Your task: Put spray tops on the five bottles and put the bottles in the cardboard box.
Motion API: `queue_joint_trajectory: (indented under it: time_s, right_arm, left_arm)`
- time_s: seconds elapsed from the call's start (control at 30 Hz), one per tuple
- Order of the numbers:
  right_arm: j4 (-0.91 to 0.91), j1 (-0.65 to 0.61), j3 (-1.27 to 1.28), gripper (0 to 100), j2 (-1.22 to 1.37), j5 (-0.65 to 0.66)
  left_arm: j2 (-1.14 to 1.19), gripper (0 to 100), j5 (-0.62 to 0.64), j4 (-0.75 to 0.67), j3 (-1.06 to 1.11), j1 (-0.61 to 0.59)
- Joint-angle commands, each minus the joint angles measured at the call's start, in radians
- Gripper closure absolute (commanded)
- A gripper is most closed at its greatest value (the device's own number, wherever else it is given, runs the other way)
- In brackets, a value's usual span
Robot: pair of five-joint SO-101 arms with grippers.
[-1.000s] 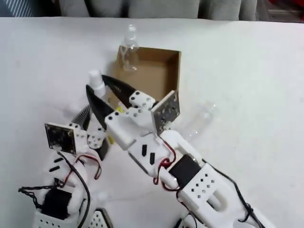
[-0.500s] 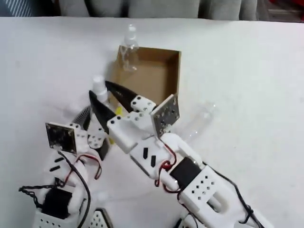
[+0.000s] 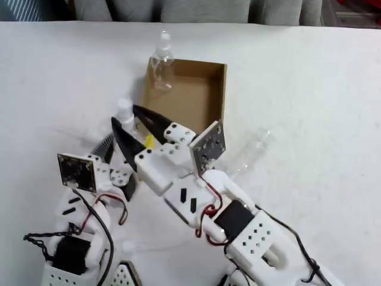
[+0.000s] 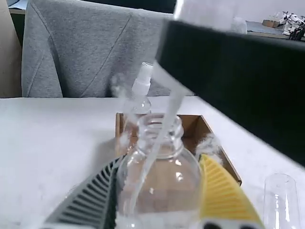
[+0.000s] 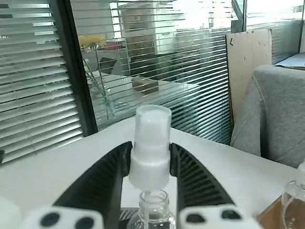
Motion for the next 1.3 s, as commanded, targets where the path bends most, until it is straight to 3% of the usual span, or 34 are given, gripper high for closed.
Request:
queue_joint_trajectory:
  time_s: [0.0, 0.2, 0.43, 0.87, 1.07, 1.27]
  right_arm:
    - [0.061, -0.025, -0.026, 94.7, 0.004, 0.003]
    - [0.145, -0.025, -0.048, 74.8, -0.005, -0.006]
    - [0.147, -0.021, -0.043, 72.4, -0.038, 0.000]
    - [0.423, -0.018, -0.043, 75.2, -0.358, 0.002]
    - [0.456, 0.120, -0.040, 97.7, -0.360, 0.002]
    - [0.449, 0.314, 0.074, 95.4, -0.360, 0.000]
  left_arm:
    - [-0.010, 98, 0.011, -0.028, -0.040, -0.002]
    - [-0.010, 98, 0.011, -0.026, -0.038, -0.001]
    - [-0.010, 98, 0.009, -0.029, -0.038, -0.004]
    - [-0.010, 98, 0.009, -0.035, -0.026, -0.001]
    - [-0.010, 98, 0.009, -0.035, -0.026, -0.002]
    - [-0.010, 98, 0.009, -0.083, 0.017, -0.002]
